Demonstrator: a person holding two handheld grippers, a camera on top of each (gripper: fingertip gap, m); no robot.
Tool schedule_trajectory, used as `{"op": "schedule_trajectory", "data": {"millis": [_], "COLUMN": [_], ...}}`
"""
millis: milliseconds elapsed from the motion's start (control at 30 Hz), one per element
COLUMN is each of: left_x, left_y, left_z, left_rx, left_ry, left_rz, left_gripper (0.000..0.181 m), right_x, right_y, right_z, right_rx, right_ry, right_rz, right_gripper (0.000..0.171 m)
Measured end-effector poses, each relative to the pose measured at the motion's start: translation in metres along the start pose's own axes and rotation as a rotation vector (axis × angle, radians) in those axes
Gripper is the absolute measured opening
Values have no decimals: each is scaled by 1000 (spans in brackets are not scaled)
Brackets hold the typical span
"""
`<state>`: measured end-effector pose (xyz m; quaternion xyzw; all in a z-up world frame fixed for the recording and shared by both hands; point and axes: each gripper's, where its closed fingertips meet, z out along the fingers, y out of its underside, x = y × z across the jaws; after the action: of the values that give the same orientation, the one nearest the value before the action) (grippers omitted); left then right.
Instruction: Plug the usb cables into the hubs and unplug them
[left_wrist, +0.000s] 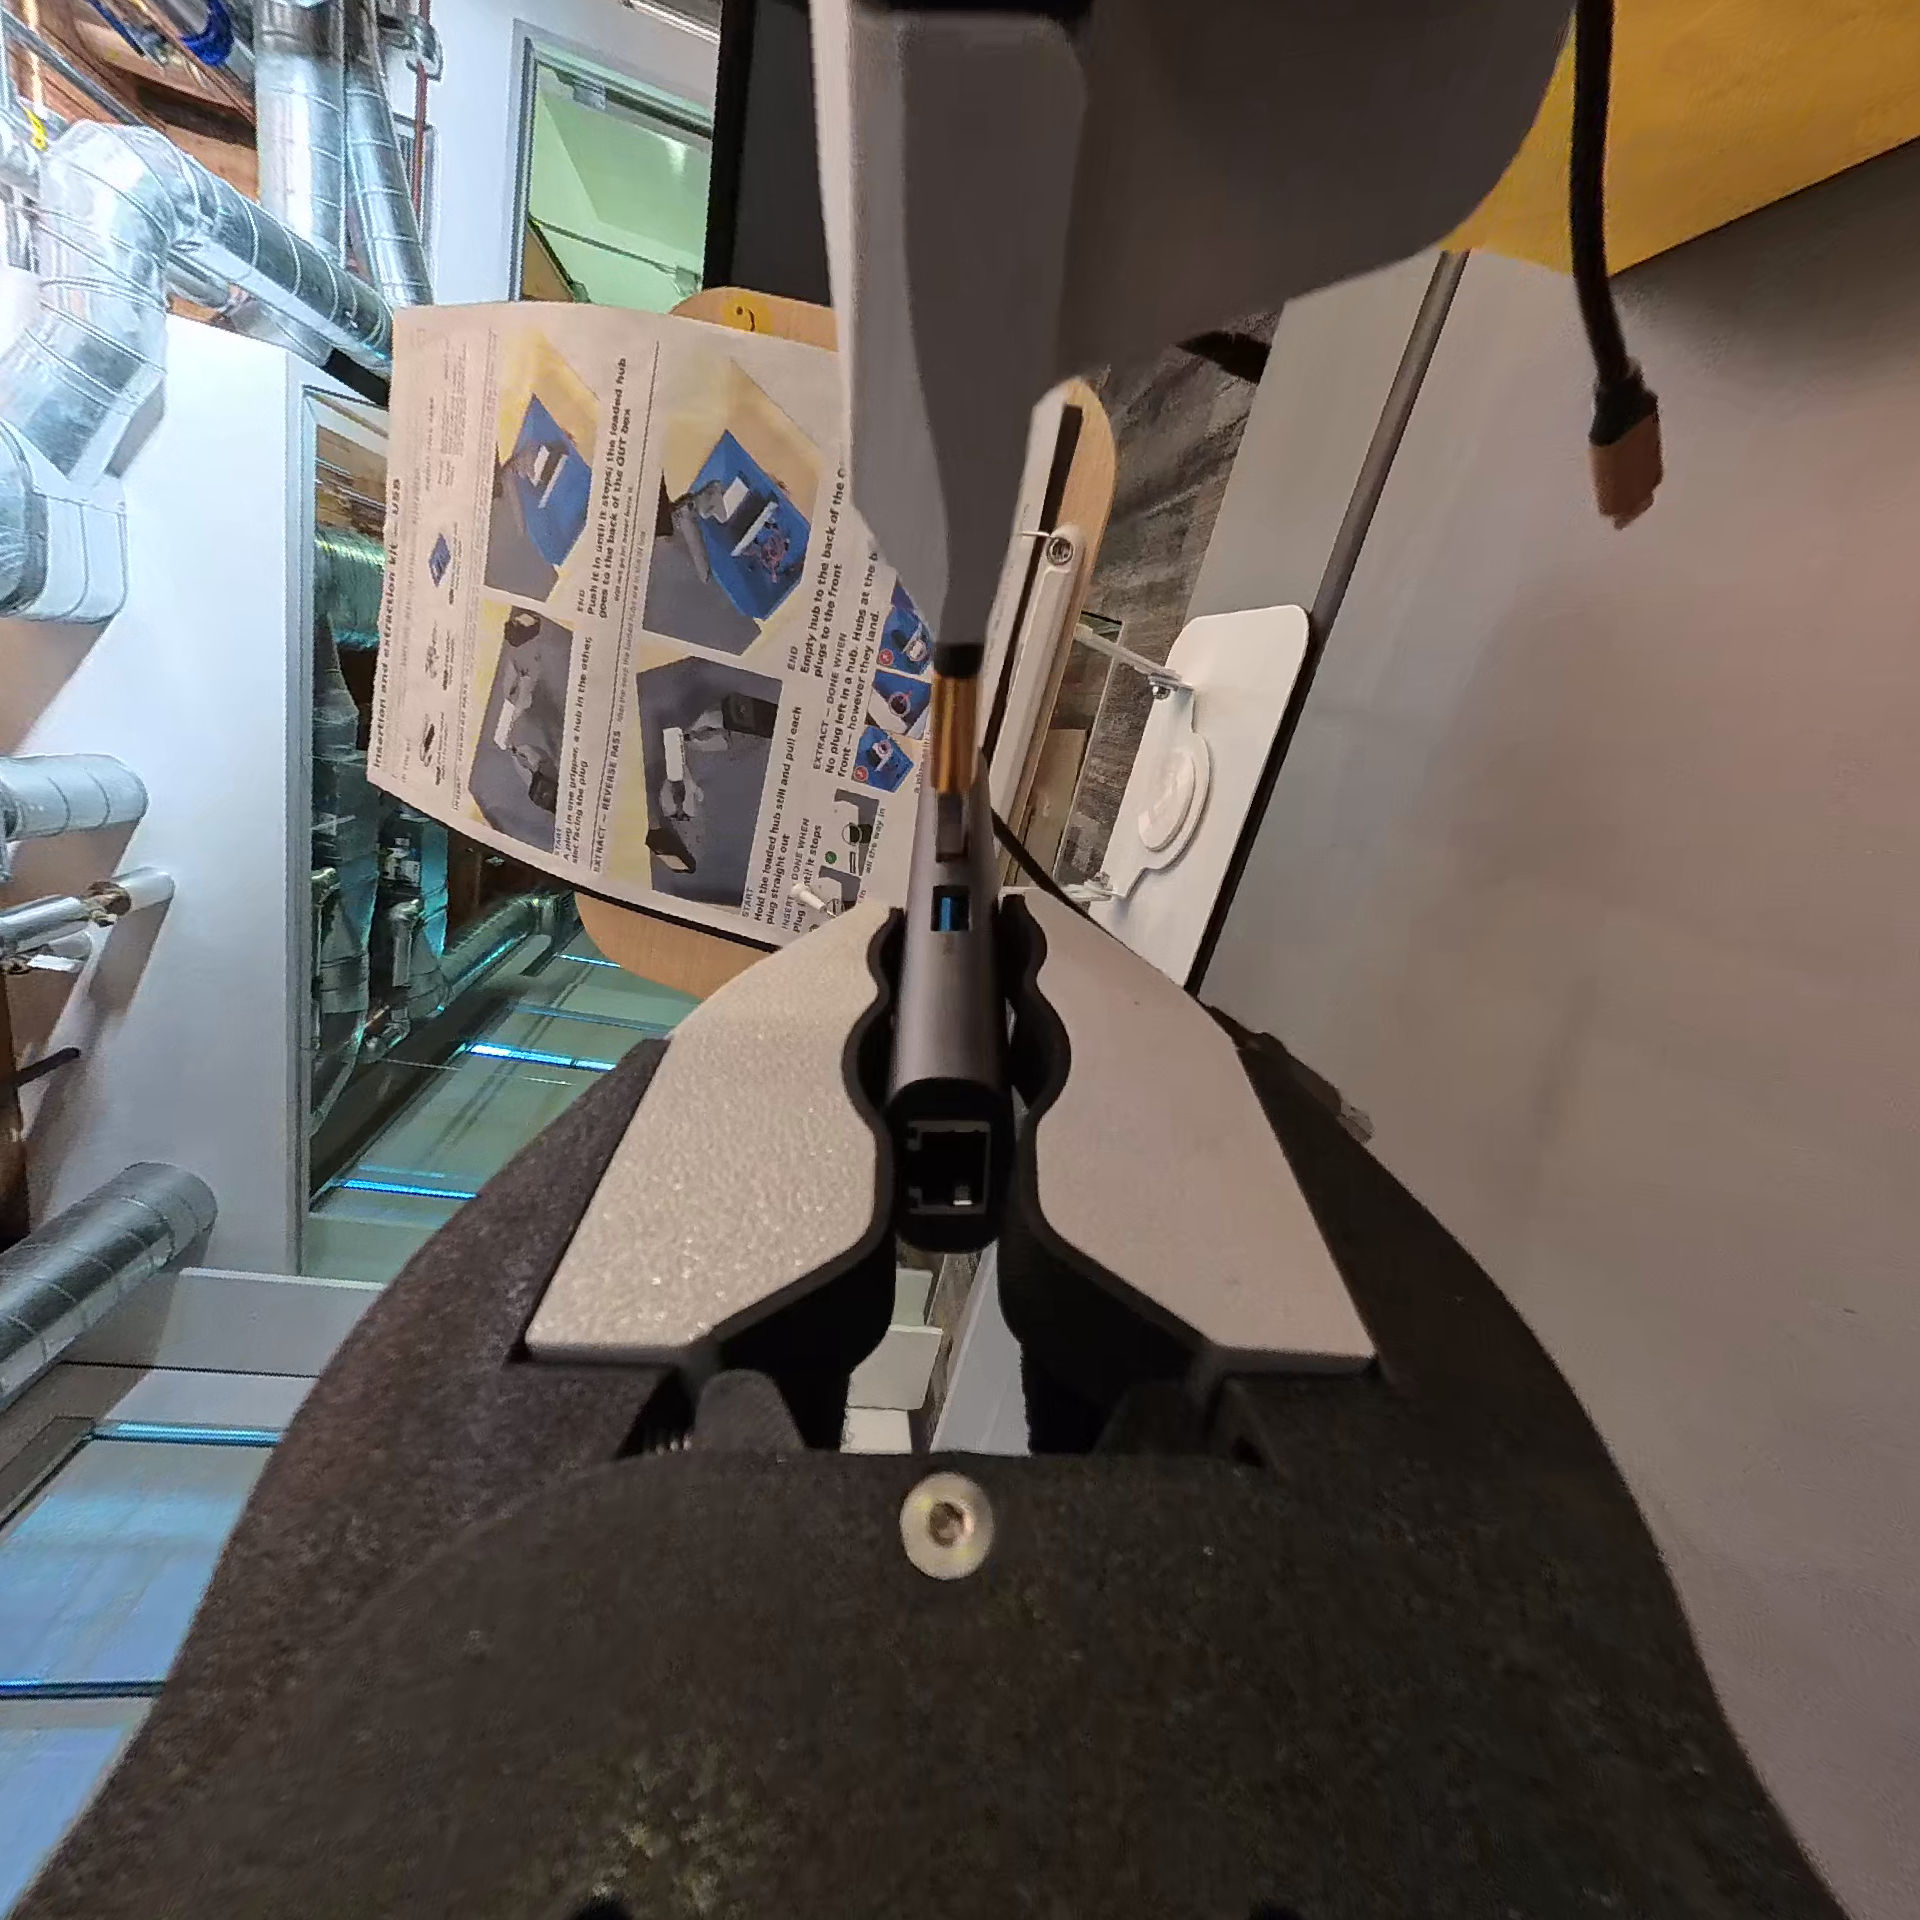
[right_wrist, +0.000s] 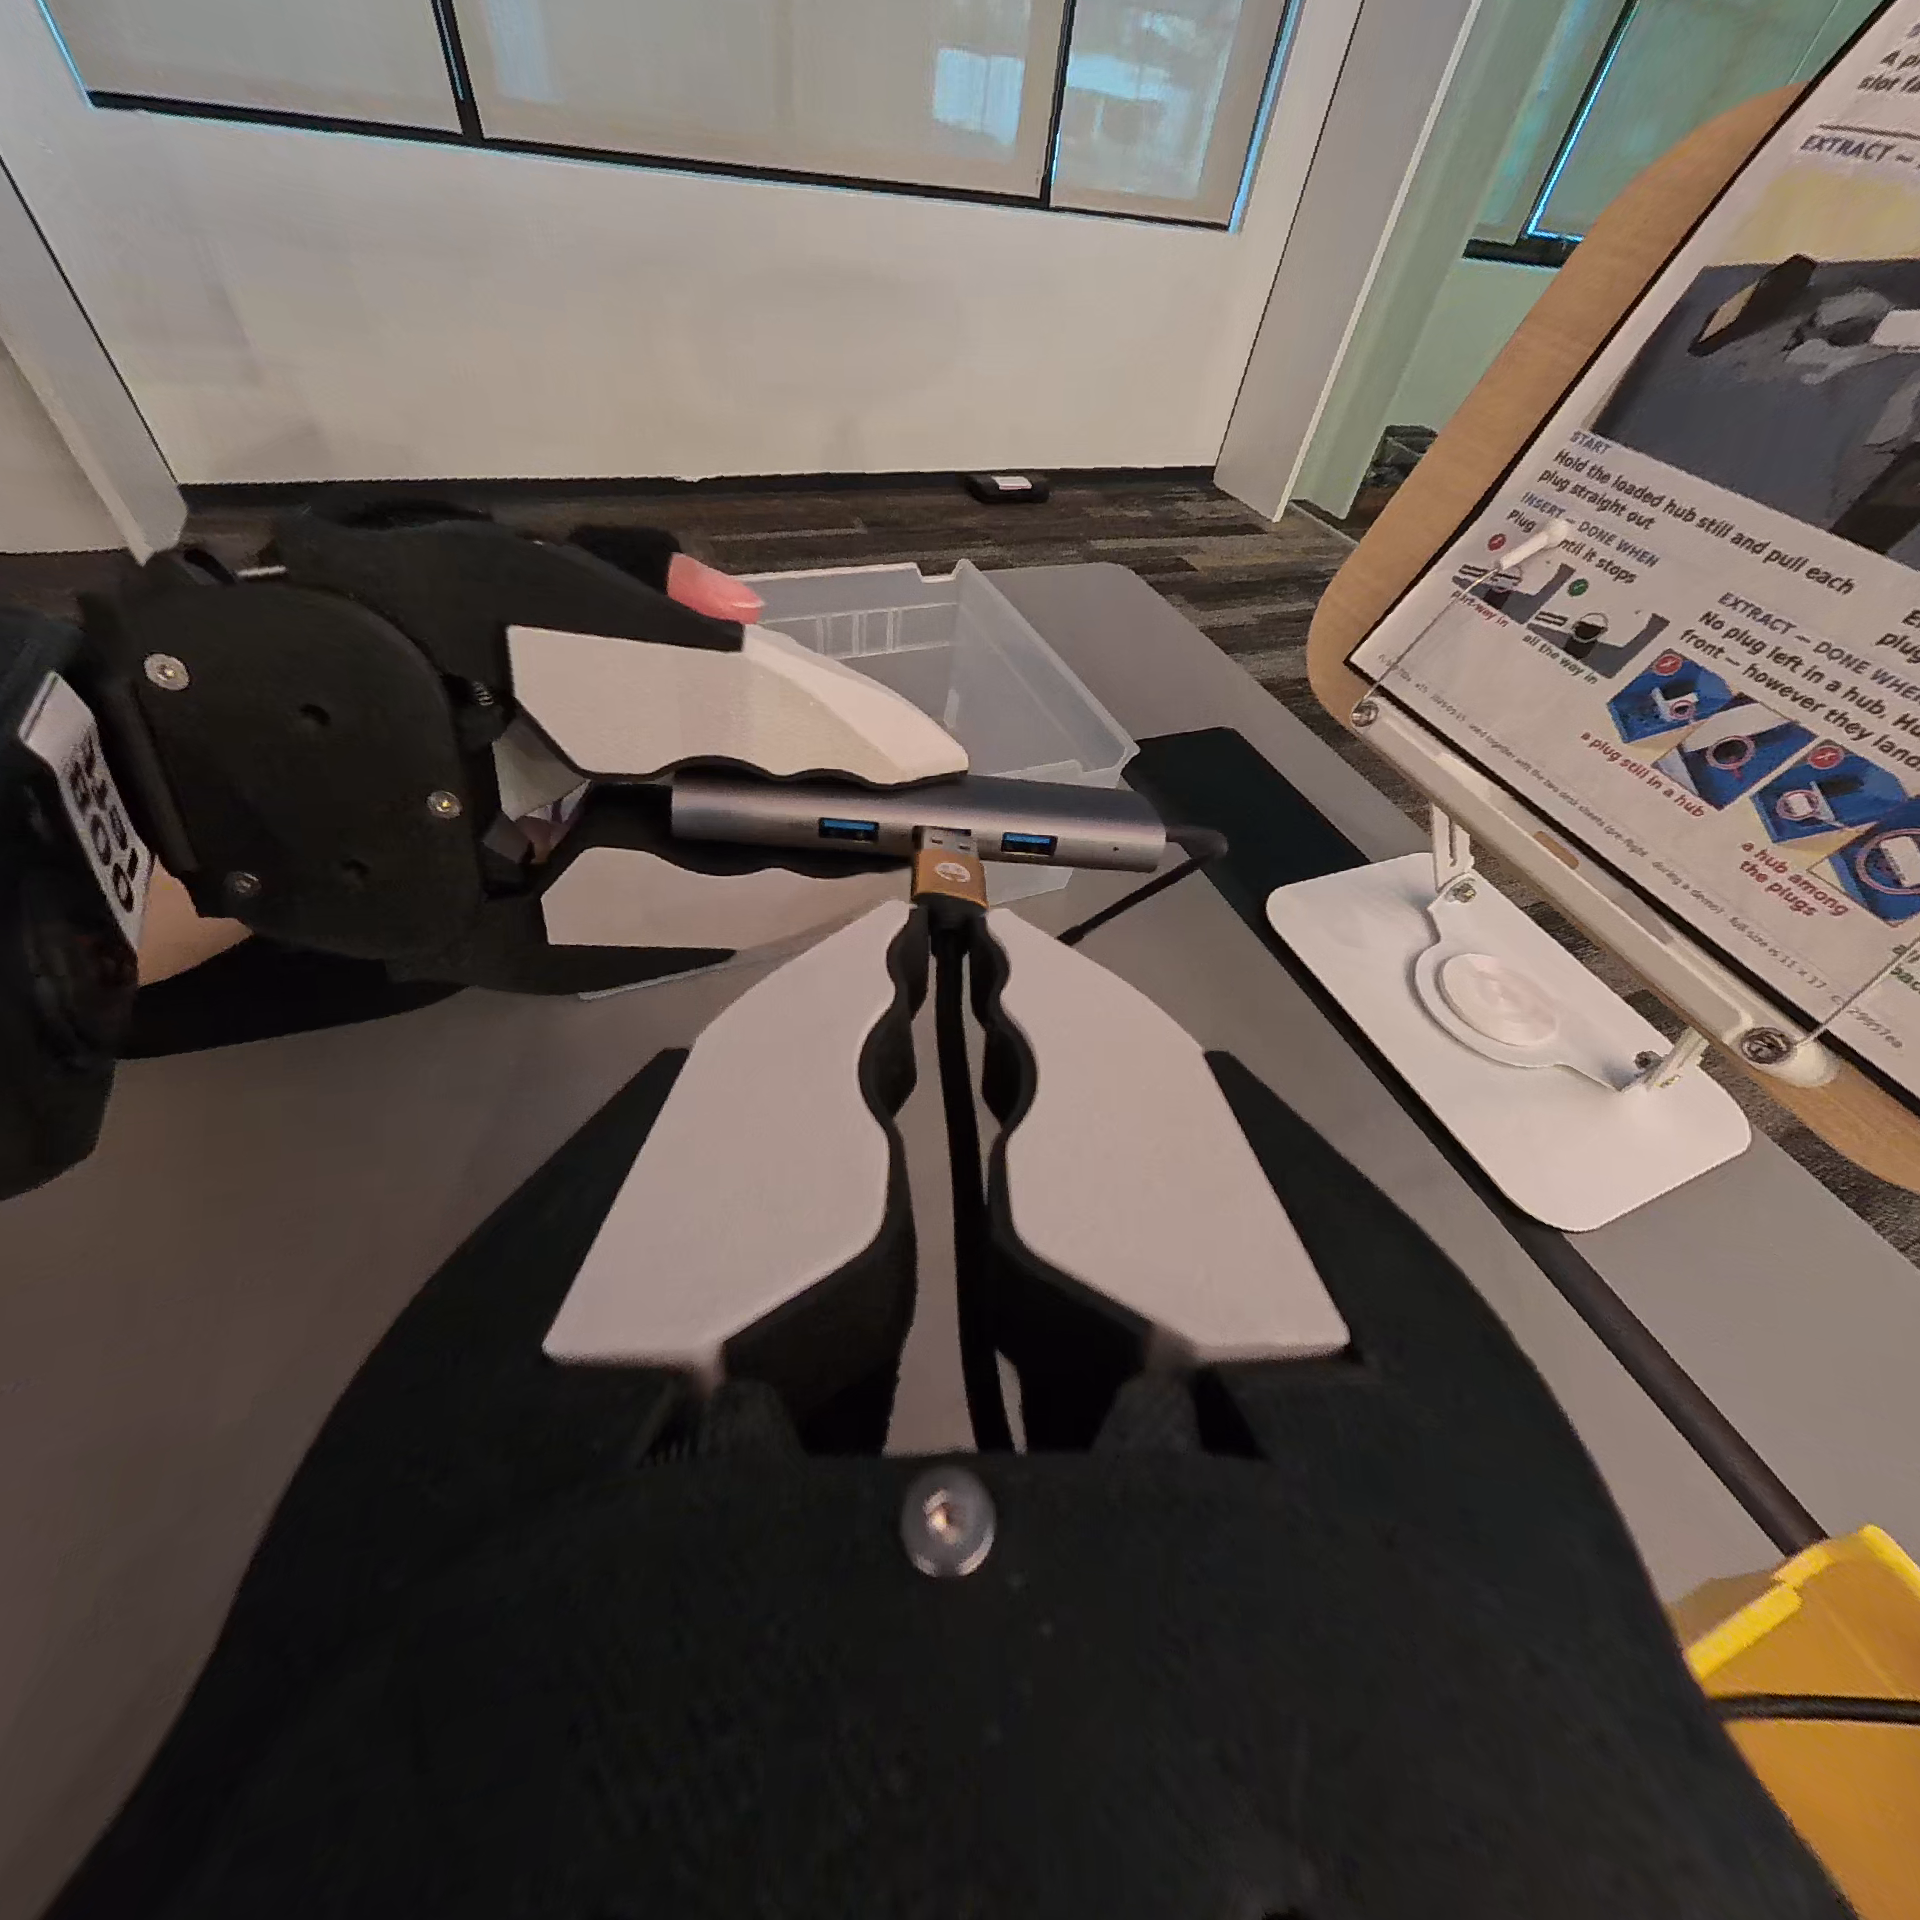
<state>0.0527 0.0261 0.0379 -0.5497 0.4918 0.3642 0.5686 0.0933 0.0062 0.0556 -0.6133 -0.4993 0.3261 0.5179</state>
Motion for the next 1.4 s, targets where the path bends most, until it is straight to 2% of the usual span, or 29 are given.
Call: {"op": "schedule_trajectory", "data": {"millis": [533, 1400], "left_x": [1, -1], "left_y": [-8, -21], "left_z": [-3, -13], "left_rx": [51, 125], "left_ry": [-5, -20], "left_rz": [12, 0], "left_gripper": [18, 18], "right_x": [-5, -12], "right_y": [5, -10], "right_z": [-6, -14], "right_rx": [-58, 16], "right_ry": [-49, -71], "right_rz": [-107, -130], "right_gripper": [8, 8]}}
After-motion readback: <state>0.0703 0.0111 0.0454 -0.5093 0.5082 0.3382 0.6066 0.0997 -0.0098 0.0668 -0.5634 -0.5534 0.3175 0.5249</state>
